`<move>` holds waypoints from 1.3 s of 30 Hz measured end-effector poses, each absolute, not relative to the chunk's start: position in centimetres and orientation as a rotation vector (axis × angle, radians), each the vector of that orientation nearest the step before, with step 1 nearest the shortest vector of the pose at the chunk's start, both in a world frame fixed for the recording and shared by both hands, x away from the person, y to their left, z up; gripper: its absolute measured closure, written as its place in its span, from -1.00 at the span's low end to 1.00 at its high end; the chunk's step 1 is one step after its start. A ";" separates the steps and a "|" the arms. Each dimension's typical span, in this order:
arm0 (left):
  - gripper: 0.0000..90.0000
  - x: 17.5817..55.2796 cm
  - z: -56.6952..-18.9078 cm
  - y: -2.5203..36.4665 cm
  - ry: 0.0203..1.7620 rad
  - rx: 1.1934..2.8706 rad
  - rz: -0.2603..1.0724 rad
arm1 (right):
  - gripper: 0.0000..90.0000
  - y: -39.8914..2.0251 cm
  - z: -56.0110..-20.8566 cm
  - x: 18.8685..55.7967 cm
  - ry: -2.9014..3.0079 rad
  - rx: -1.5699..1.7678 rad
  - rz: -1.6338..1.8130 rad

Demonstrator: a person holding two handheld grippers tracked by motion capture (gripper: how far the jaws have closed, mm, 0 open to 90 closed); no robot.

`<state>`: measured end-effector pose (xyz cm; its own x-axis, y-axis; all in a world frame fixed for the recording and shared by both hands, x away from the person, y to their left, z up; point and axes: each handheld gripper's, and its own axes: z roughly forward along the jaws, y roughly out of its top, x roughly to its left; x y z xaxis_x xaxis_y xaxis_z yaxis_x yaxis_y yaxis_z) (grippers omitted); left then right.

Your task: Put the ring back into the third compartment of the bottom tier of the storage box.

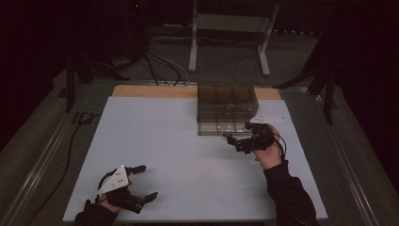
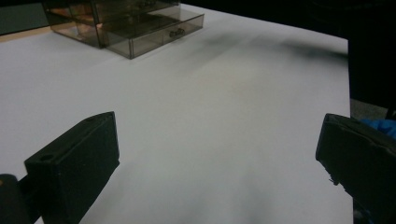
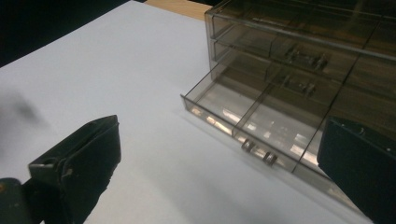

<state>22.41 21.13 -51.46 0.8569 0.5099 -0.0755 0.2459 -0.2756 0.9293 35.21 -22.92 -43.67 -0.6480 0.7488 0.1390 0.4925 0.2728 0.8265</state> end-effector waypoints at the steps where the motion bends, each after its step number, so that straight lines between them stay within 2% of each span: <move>1: -0.99 22.4 -51.4 21.2 0.563 1.866 0.285 | -1.00 -23.1 -44.1 34.6 2.281 1.119 1.327; 16: -0.99 22.4 -51.4 21.1 0.566 1.863 0.282 | -1.00 -24.8 -46.3 30.8 2.320 1.028 1.377; 31: -0.99 22.4 -51.4 21.1 0.563 1.862 0.281 | -1.00 -29.6 -48.8 25.5 2.308 1.026 1.456; 39: -0.99 22.4 -51.5 20.9 0.559 1.870 0.279 | -1.00 -31.0 -50.6 24.3 2.342 1.072 1.326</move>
<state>22.42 20.94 -51.47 0.8602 0.5045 -0.0744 0.2436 -0.2784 0.9291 24.28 -31.02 -50.55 -0.7004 0.7003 0.1378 0.4785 0.3174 0.8187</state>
